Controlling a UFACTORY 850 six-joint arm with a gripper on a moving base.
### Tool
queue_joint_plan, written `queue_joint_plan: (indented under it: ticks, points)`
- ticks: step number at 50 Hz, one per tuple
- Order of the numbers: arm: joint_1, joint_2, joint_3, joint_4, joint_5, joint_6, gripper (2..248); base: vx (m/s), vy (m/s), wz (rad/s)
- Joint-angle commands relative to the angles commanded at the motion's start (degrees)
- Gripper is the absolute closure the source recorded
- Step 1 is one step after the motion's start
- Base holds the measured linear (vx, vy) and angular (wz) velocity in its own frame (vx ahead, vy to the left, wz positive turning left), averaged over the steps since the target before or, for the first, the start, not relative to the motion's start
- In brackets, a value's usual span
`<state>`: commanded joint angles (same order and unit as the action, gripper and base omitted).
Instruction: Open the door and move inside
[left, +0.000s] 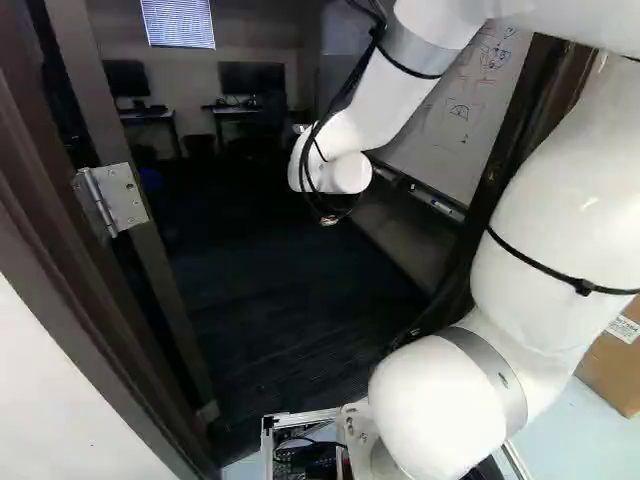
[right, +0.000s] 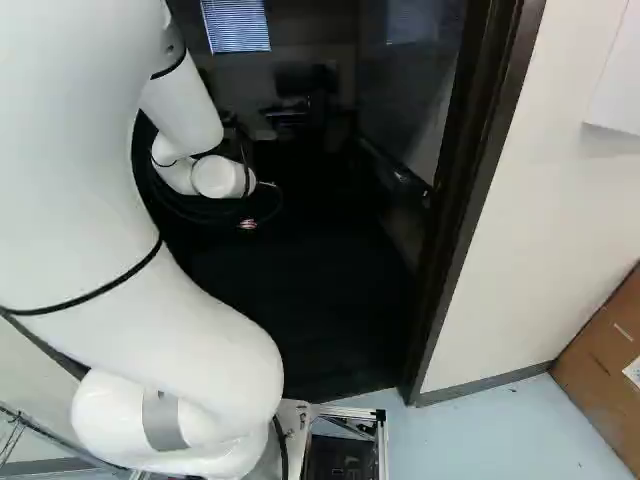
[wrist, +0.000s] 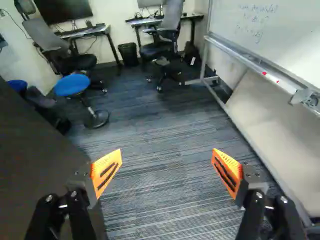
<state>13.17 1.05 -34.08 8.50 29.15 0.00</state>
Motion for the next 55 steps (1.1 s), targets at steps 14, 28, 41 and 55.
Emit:
queue_joint_plan:
  ticks: [14, 28, 41, 55]
  points:
    - [-2.54, 1.36, 1.36, -2.38, 0.0, 0.0, 3, 0.0, 0.0, 0.0]
    - [-5.16, 2.55, 2.53, -5.1, 0.0, 0.0, 3, 0.0, 0.0, 0.0]
    - [-7.65, 3.46, 3.42, -7.62, -0.07, 0.0, 3, 0.0, 0.0, 0.0]
    - [-9.82, 3.78, 3.73, -8.58, -0.12, 0.0, 3, 0.0, 0.0, 0.0]
